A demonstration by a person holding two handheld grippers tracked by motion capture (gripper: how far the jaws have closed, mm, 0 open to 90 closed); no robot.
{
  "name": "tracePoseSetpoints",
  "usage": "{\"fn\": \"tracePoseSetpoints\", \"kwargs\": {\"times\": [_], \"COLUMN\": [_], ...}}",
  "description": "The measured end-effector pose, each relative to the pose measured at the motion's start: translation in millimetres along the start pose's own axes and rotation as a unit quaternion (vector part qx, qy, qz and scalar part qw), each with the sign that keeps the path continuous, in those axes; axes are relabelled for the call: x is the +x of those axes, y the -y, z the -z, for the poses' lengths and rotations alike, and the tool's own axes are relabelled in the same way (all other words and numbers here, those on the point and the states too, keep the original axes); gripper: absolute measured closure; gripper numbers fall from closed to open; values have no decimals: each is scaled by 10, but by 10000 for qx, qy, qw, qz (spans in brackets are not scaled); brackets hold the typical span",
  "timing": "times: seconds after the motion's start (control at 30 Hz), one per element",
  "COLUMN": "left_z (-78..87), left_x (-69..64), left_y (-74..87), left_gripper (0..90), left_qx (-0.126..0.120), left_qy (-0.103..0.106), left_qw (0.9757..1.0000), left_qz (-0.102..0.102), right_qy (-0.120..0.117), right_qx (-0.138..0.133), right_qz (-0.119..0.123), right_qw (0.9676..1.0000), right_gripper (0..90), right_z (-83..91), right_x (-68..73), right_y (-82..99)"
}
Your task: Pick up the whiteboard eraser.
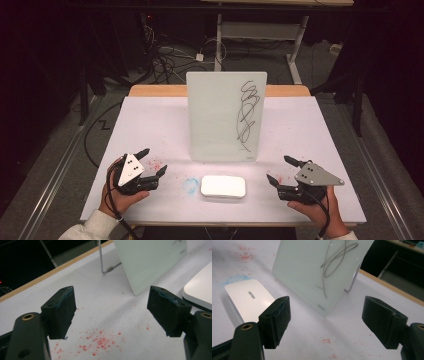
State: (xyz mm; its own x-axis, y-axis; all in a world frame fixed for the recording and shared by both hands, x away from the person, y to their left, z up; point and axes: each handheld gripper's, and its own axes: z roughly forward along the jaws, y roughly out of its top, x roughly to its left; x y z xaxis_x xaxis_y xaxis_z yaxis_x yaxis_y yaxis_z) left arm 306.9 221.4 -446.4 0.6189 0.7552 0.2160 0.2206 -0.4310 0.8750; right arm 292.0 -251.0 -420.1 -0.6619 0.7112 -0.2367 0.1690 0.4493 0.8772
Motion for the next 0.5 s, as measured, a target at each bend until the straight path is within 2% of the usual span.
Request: {"fn": "tracePoseSetpoints", "kwargs": {"times": [0.03,0.07,0.1,0.33,0.4,0.43,0.47,0.5], "left_z": [-23,-57,-69,-76,-71,-76,-76,-86], "left_x": [5,-1,-9,-27,-19,-25,-25,-20], "left_y": [11,29,38,60,66,71,71,67], "left_gripper": [211,211,211,213,213,213,214,213], "left_qx": [95,267,335,455,484,524,524,530], "left_qy": [68,38,46,148,154,171,171,139], "left_qw": [9999,9996,9994,9988,9987,9984,9984,9985], "left_qz": [27,-20,-44,-55,-43,93,93,22], "right_qy": [-82,-109,-140,-488,-675,-775,-775,-1020], "right_qx": [69,85,102,317,421,467,467,598], "right_qz": [-35,-45,-64,-29,1,51,51,101], "right_qw": [9999,9999,9998,9983,9968,9959,9959,9929], "right_gripper": [235,235,235,223,221,221,221,221], "right_z": [-23,-31,-40,-113,-157,-192,-192,-249], "right_x": [-23,-33,-43,-107,-118,-119,-119,-106], "right_y": [17,23,29,1,-40,-70,-70,-130]}}
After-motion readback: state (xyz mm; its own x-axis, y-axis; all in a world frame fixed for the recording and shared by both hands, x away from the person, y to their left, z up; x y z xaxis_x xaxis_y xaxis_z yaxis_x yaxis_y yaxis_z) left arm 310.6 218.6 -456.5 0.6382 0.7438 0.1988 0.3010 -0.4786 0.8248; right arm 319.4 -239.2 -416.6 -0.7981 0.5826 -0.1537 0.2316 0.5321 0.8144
